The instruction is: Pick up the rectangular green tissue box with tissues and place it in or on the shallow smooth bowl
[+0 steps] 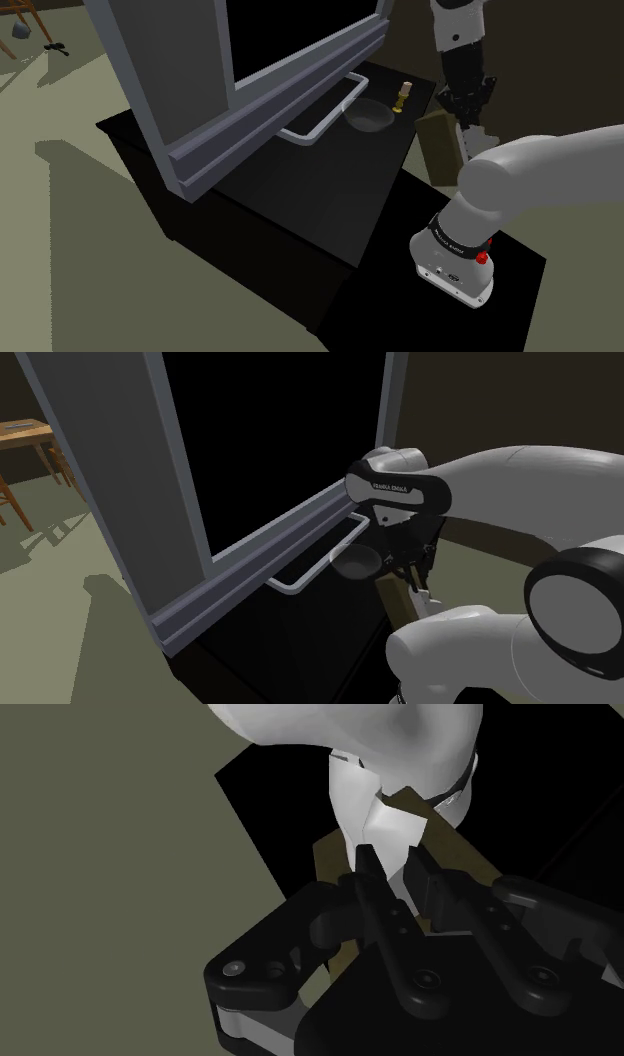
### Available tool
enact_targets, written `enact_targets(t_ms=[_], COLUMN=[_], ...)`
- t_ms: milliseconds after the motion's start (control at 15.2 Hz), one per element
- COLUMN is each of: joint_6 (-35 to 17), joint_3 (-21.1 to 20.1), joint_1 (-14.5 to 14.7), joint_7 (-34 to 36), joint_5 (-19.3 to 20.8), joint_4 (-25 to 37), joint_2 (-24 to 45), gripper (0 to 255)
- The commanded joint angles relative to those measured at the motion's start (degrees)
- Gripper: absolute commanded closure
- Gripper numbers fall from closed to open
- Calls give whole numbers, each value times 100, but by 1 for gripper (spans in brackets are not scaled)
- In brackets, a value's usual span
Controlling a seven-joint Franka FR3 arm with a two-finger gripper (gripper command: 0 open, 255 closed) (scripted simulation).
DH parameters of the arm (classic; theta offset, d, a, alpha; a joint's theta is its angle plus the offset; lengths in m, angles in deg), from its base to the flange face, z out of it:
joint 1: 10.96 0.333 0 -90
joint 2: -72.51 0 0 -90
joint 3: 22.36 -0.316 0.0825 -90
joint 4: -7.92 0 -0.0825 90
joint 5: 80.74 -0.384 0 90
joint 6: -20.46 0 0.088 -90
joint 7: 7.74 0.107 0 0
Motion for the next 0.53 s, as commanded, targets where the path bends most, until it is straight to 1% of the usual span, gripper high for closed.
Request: enact_targets(t_ms=[0,462], joint_6=[186,711], joint_3=[-6,-36], joint_1=[-3,-4], joint_7=[-31,-110], joint_5=[8,18], joint_4=[171,719], joint_2=[-9,9], gripper=[255,255])
